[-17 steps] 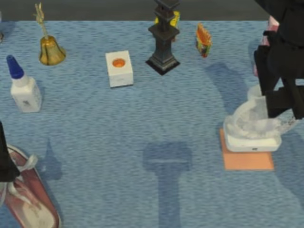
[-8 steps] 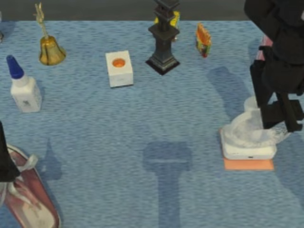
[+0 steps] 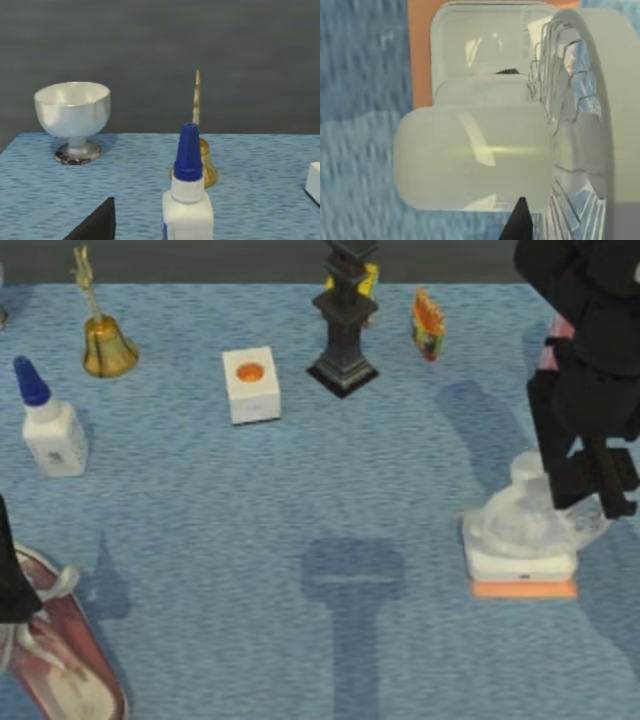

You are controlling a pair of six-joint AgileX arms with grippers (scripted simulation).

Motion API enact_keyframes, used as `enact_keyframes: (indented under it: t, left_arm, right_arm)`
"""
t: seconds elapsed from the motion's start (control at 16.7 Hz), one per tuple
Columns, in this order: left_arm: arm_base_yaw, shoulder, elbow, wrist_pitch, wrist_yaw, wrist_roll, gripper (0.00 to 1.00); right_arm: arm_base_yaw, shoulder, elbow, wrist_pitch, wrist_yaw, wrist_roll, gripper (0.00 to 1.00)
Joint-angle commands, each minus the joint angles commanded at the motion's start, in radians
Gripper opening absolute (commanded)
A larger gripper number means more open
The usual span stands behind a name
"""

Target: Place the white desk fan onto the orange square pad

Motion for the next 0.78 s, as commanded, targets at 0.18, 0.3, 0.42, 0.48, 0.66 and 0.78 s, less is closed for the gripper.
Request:
enact_keyframes:
  t: [0.18, 0.3, 0.42, 0.48, 0.66, 0.78]
  left_arm:
    - [0.0, 0.0, 0.0, 0.0, 0.0, 0.0, 1.0]
    - [0.0, 0.0, 0.0, 0.0, 0.0, 0.0, 1.0]
    - [0.0, 0.0, 0.0, 0.0, 0.0, 0.0, 1.0]
    - [0.0, 0.0, 0.0, 0.0, 0.0, 0.0, 1.0]
    - [0.0, 0.0, 0.0, 0.0, 0.0, 0.0, 1.0]
    - [0.0, 0.0, 0.0, 0.0, 0.0, 0.0, 1.0]
  right_arm:
    - [0.0, 0.0, 0.0, 0.0, 0.0, 0.0, 0.68]
    - [0.0, 0.0, 0.0, 0.0, 0.0, 0.0, 0.83]
    - [0.0, 0.0, 0.0, 0.0, 0.0, 0.0, 0.98]
    - [0.0, 0.0, 0.0, 0.0, 0.0, 0.0, 1.0]
    - [0.0, 0.0, 0.0, 0.0, 0.0, 0.0, 1.0]
    - [0.0, 0.0, 0.0, 0.0, 0.0, 0.0, 1.0]
